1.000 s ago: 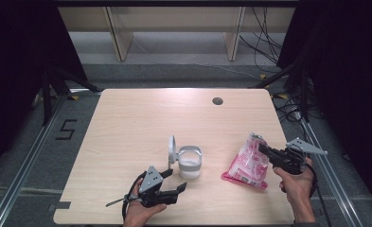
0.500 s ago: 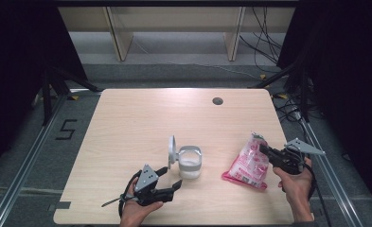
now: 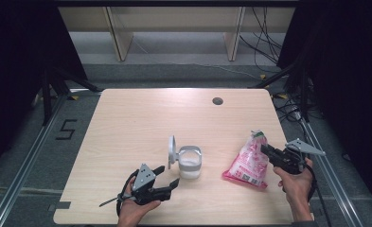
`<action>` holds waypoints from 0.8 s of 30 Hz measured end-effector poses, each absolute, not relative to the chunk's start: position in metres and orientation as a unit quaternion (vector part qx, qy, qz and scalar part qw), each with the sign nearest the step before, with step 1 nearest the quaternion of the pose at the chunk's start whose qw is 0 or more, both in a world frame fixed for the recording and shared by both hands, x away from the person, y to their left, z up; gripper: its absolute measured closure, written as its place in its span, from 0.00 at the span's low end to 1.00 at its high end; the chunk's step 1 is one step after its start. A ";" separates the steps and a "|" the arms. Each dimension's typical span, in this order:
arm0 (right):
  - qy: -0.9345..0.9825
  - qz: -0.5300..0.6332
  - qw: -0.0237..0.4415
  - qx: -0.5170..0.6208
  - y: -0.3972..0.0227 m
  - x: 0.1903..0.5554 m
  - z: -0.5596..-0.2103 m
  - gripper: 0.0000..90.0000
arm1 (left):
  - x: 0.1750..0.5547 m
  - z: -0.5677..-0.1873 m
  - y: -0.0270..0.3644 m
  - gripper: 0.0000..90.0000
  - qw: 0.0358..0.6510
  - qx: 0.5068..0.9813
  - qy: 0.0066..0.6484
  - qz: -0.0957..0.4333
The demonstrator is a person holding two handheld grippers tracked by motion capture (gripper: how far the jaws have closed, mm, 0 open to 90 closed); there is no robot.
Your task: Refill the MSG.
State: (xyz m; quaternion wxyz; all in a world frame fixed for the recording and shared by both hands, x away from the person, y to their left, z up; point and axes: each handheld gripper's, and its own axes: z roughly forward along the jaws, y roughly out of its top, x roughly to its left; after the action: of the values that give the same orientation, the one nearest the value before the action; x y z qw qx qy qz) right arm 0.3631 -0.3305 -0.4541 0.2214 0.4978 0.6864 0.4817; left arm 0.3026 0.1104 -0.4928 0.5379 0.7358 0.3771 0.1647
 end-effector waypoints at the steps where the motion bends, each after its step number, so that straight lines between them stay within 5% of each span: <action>1: 0.688 0.481 0.223 0.496 -0.331 0.363 -0.454 0.91 | 0.303 -0.493 0.110 0.32 0.538 0.736 0.377 0.164; 15: 0.688 0.453 0.237 0.515 -0.337 0.363 -0.459 0.85 | 0.304 -0.491 0.108 0.32 0.544 0.733 0.376 0.158; 24: 0.664 0.450 0.245 0.544 -0.342 0.357 -0.457 0.66 | 0.305 -0.490 0.113 0.32 0.544 0.729 0.383 0.162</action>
State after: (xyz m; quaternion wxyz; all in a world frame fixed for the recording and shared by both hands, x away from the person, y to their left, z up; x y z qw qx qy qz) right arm 0.3568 -0.3421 -0.4567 0.2446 0.5444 0.6644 0.4500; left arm 0.3050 0.1129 -0.4897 0.5437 0.7291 0.3826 0.1622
